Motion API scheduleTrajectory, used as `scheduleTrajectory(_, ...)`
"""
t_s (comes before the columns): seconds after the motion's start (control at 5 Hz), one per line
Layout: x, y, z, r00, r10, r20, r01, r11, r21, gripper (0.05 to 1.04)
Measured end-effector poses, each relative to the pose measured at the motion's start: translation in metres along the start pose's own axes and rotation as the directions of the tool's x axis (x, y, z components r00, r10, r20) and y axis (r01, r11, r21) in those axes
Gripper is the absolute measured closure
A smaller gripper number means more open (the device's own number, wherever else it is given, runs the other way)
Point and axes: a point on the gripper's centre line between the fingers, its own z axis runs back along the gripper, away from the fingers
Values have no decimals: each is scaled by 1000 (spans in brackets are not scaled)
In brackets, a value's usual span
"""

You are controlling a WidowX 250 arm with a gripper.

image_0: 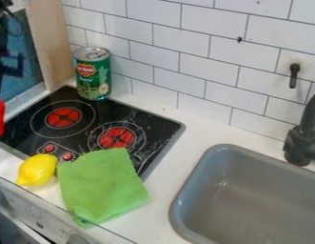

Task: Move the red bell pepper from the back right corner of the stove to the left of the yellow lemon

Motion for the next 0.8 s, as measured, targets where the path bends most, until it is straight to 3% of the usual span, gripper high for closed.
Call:
scheduleTrajectory(0.2, -10, -3, -14, 999, -26, -39, 25, 999, -22, 969)
scheduleTrajectory(0.4, -22, 5, -29, 999, -35, 16, 36, 997, -68, 969)
scheduleTrajectory(0.6, -15, 7, -33, 995, -33, 97, 42, 995, -91, 969)
scheduleTrajectory(0.8, -8, 7, -32, 989, -34, 144, 48, 995, -92, 969)
